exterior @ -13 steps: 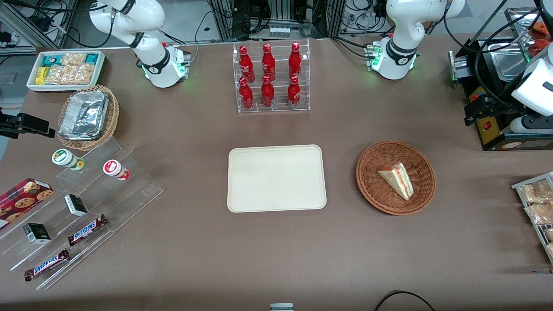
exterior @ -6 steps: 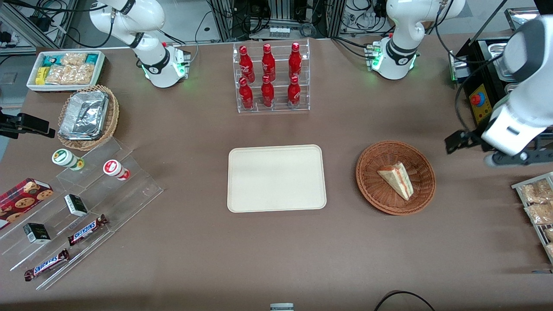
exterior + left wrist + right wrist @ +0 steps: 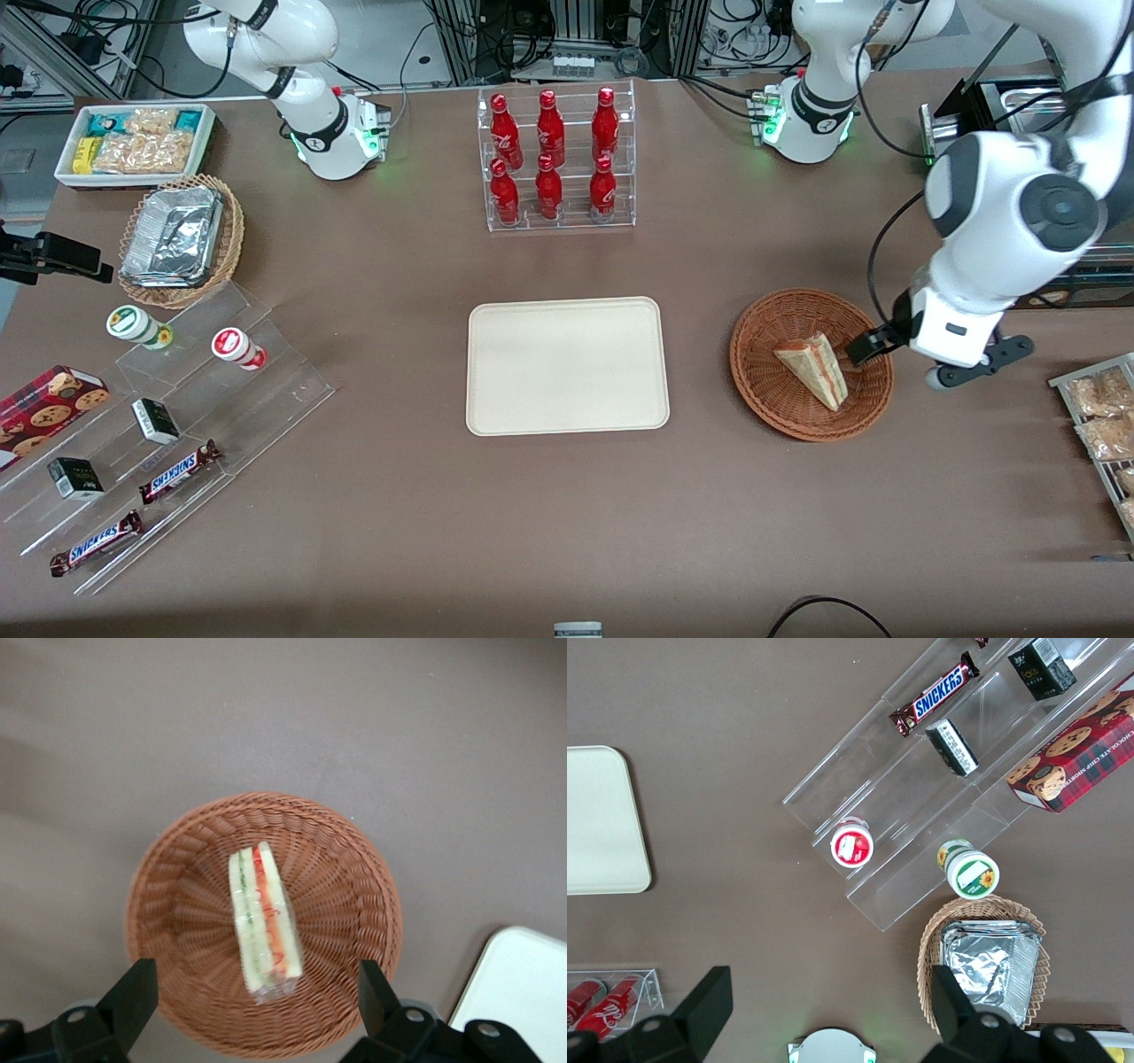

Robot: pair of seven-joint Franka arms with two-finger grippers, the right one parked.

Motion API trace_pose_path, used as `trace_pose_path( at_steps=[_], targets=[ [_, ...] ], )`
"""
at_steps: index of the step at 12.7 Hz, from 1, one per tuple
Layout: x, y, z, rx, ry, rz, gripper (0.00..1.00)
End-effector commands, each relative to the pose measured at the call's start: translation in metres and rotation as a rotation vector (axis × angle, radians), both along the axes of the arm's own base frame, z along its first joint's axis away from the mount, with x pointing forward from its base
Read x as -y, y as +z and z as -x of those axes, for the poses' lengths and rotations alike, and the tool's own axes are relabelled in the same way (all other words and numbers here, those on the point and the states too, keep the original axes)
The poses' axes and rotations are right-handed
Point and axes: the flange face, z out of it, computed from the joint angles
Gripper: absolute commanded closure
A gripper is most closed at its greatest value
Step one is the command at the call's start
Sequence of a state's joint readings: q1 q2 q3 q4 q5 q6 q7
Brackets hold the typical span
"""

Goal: Place sandwich from basket to tray
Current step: 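Lower the open left gripper onto the sandwich in the basket, then close the left gripper on the sandwich and lift it from the basket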

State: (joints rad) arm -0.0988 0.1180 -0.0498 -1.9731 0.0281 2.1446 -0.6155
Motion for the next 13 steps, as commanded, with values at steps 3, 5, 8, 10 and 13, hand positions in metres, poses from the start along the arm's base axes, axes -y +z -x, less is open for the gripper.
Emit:
trace_pose_path(
  at_steps=[3,5,8,10,13],
  targets=[
    [0.0,-0.055,0.028,0.013,0.137,0.012,0.0],
    [-0.001,-0.075,0.038,0.015,0.139,0.014,0.0],
    [0.02,-0.096,0.044,-0.018,0.144,0.008,0.0],
    [0.031,-0.115,0.045,-0.039,0.129,0.004,0.0],
    [0.029,-0.131,0.053,-0.023,0.127,0.007,0.0]
  ],
)
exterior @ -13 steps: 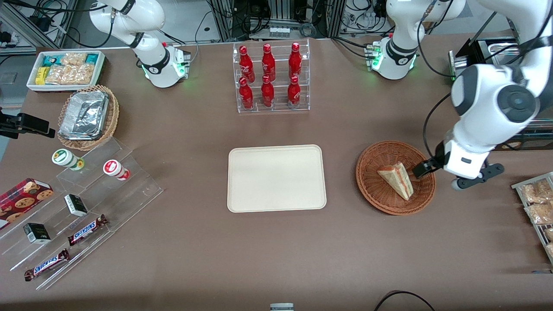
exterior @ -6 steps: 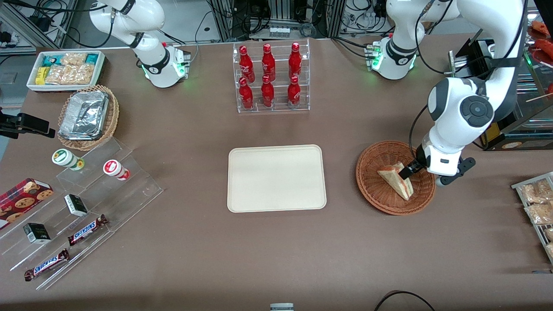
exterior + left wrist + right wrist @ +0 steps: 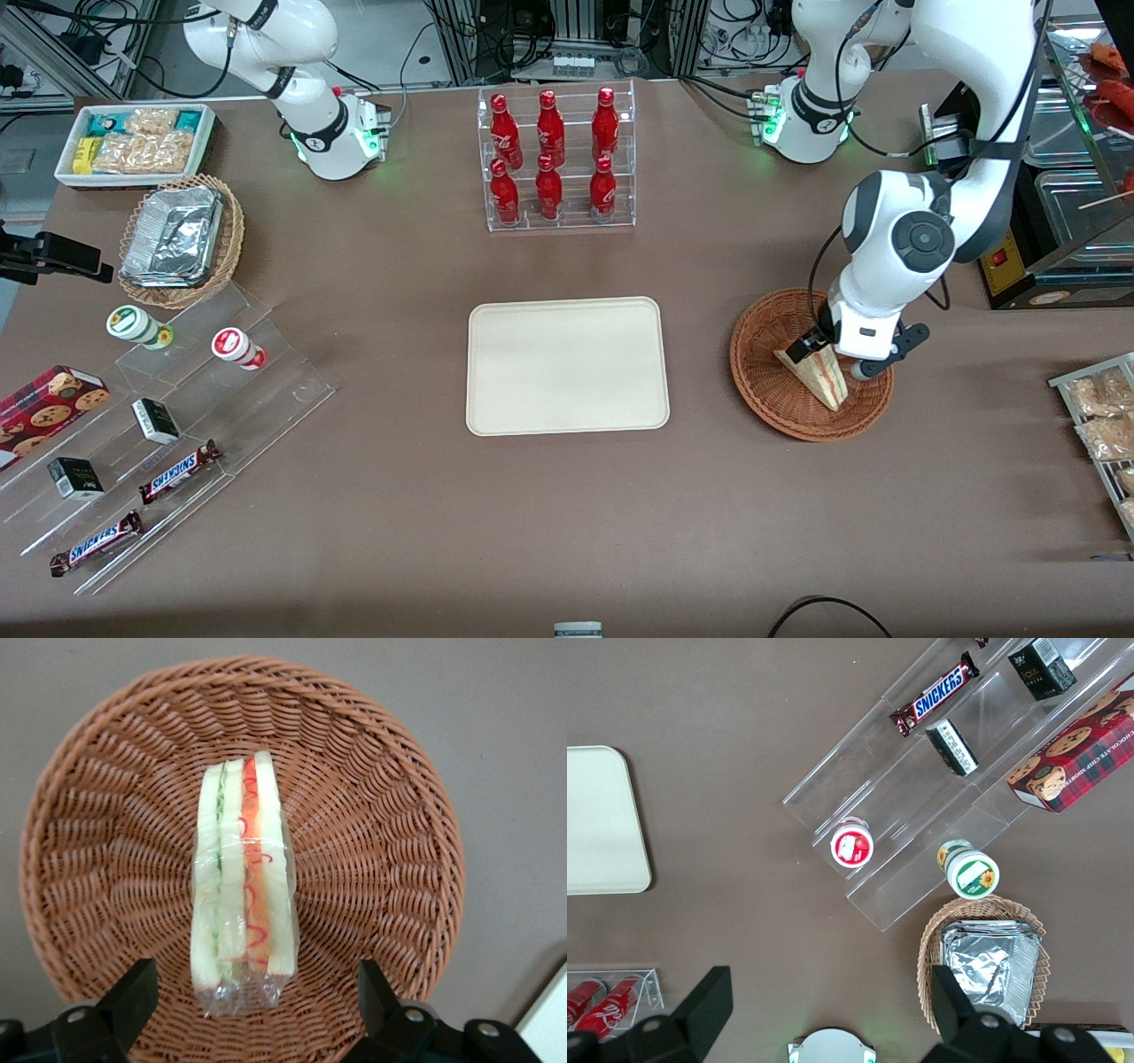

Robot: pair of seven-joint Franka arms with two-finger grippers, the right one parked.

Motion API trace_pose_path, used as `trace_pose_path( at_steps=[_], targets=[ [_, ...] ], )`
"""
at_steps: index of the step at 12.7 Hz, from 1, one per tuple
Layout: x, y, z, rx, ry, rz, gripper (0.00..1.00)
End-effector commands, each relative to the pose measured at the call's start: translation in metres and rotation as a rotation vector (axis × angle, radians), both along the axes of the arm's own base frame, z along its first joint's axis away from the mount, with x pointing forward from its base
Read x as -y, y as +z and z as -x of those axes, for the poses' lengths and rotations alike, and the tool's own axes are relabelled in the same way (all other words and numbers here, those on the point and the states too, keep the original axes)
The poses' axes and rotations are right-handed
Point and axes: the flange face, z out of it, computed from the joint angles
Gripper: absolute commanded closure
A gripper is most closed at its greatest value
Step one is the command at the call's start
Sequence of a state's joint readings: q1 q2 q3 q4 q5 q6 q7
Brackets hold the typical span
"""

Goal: Place sandwich from basket to tray
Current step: 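Close the left gripper on the sandwich and lift it from the basket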

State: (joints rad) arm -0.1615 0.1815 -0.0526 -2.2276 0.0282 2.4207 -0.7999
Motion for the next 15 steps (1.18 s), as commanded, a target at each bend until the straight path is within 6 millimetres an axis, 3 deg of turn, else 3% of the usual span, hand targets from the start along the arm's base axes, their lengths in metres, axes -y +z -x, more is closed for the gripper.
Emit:
trace_pose_path(
  at_steps=[1,8,9,11,12,15],
  targets=[
    [-0.005,-0.011,0.004,0.018,0.02,-0.001,0.0],
    [-0.008,-0.04,0.0,0.022,0.028,0.004,0.03],
    [-0.008,-0.049,0.0,0.017,0.028,0.004,0.21],
    [-0.009,-0.046,-0.001,0.019,0.028,0.004,0.88],
    [-0.009,-0.044,-0.002,0.02,0.028,0.004,1.0],
    [-0.008,-0.028,-0.001,0.018,0.011,-0.001,1.0]
  ],
)
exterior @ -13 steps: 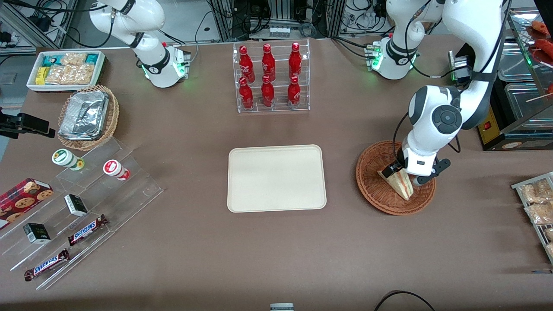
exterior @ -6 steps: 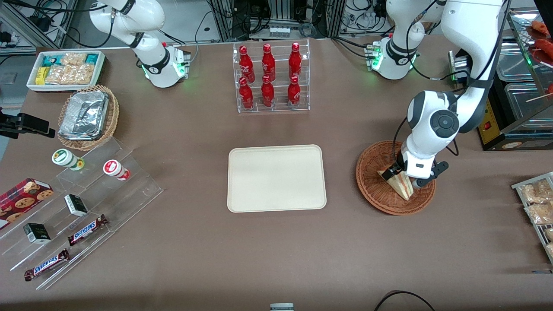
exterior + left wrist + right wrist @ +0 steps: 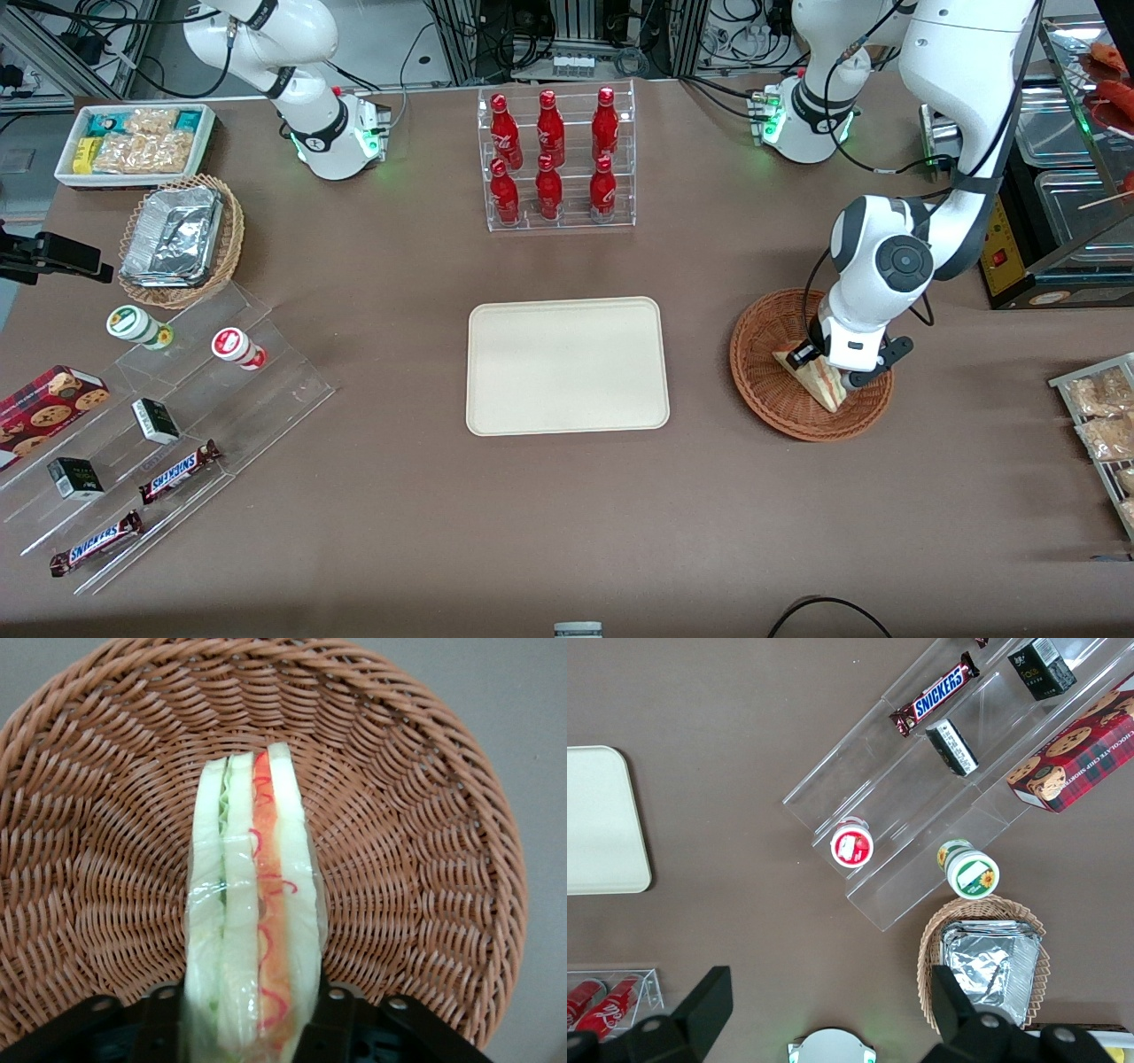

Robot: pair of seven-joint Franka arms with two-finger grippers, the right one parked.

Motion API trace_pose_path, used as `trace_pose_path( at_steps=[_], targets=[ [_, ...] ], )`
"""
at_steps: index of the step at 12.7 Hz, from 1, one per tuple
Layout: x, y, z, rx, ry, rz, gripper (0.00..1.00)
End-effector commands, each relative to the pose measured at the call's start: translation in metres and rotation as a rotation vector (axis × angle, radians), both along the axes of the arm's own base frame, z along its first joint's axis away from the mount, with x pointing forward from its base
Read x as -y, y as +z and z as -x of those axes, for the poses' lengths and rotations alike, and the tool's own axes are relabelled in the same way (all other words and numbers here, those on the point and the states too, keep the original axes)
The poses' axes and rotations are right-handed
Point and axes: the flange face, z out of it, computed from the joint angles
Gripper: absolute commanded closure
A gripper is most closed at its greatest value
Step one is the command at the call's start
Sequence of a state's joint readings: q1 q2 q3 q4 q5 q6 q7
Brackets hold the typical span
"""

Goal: Place sandwich from basket to tray
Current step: 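Close the left gripper on the sandwich and lift it from the basket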

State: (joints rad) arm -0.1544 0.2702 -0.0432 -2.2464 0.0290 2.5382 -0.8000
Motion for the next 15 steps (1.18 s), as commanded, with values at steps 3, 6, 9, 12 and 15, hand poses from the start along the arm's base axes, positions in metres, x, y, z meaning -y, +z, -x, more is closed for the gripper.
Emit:
trace_pose_path(
  at_steps=[3,6,9,12,15],
  targets=[
    [0.001,0.078,-0.005,0.013,-0.043,-0.02,1.0],
    [0.045,0.146,-0.034,-0.021,-0.122,-0.028,1.0],
    [0.119,0.195,-0.052,-0.002,-0.2,-0.006,1.0],
    [0.194,0.186,-0.043,0.007,-0.312,0.003,1.0],
    [0.281,0.161,-0.032,-0.016,-0.399,0.058,1.0]
  ],
)
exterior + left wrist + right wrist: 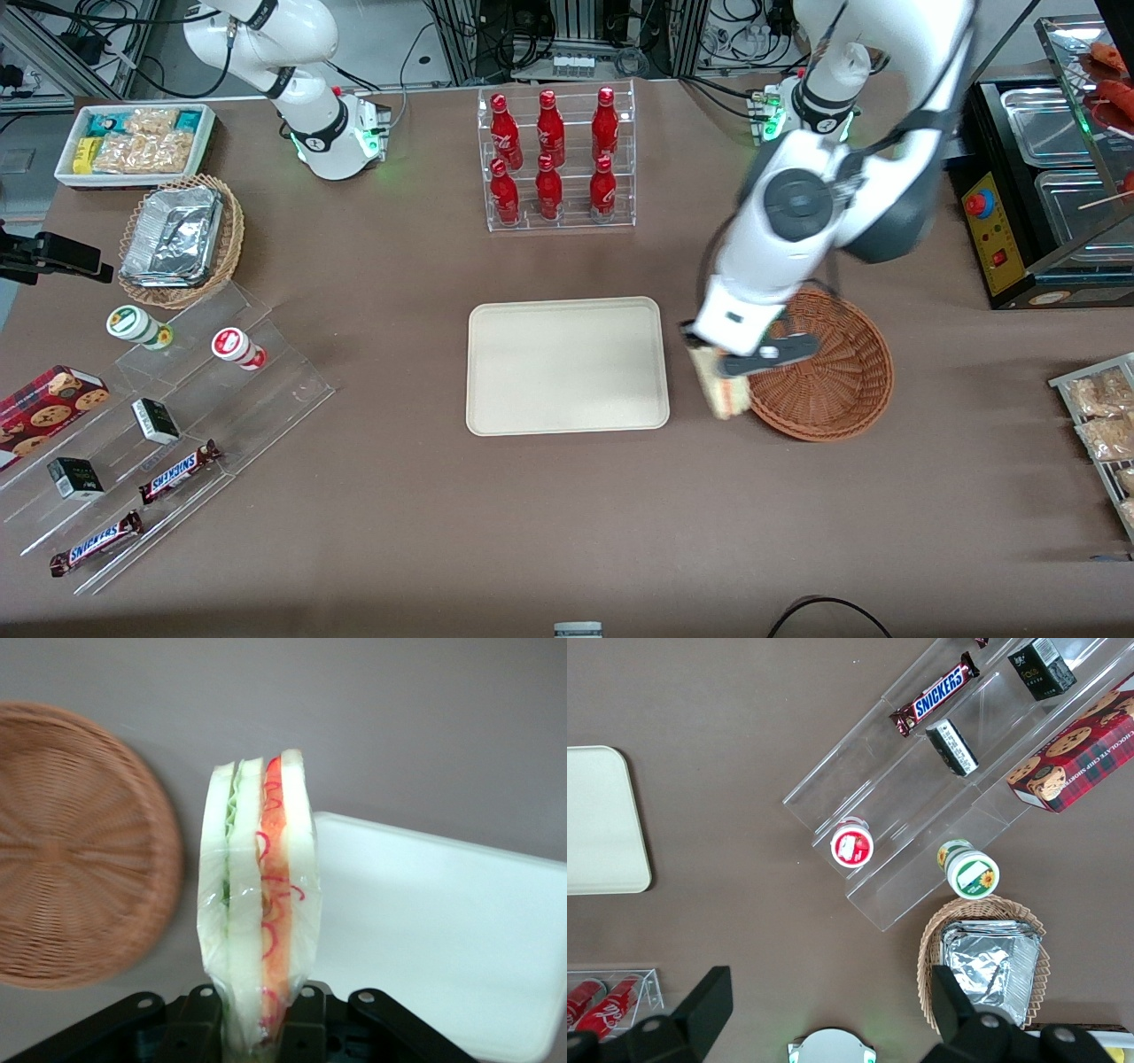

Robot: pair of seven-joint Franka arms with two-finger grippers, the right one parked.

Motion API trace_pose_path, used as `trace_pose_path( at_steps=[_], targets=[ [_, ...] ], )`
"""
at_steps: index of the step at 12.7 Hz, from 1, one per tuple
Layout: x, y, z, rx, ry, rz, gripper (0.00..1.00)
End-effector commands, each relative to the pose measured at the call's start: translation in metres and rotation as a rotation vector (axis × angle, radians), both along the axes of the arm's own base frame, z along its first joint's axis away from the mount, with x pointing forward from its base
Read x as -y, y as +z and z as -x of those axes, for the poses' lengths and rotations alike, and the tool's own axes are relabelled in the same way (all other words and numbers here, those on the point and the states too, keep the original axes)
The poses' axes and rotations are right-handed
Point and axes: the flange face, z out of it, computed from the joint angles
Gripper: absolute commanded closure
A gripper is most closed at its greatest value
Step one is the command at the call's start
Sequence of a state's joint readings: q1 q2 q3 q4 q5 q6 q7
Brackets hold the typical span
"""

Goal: Place sandwich from basket to tray
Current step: 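Carry the sandwich over the cream tray and lower it onto the tray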

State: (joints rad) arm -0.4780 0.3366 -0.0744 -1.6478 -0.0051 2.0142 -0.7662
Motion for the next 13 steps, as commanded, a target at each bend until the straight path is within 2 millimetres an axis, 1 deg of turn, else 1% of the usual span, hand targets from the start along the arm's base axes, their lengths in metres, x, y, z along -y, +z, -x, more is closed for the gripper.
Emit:
trace_pose_path(
  at_steps=[1,2,3,4,6,7,8,9,11,13],
  targets=[
    [0.078,-0.033,0.008,-0.03,-0.08,0.009,1.0],
    [0.107,-0.056,0.023,-0.042,-0.125,-0.005,1.0],
    [0.126,-0.07,0.028,-0.026,-0.159,0.008,1.0],
    [0.139,-0.09,0.031,-0.019,-0.176,0.016,1.0],
    [0.173,-0.124,0.052,0.008,-0.22,0.037,1.0],
    [0.185,-0.137,0.059,0.03,-0.236,0.053,1.0],
    [0.188,-0.152,0.059,0.031,-0.239,0.055,1.0],
    [0.188,-0.163,0.06,0.027,-0.248,0.046,1.0],
    [0.187,-0.176,0.062,0.029,-0.257,0.014,1.0],
    [0.187,-0.191,0.063,0.016,-0.212,0.006,1.0]
  ],
)
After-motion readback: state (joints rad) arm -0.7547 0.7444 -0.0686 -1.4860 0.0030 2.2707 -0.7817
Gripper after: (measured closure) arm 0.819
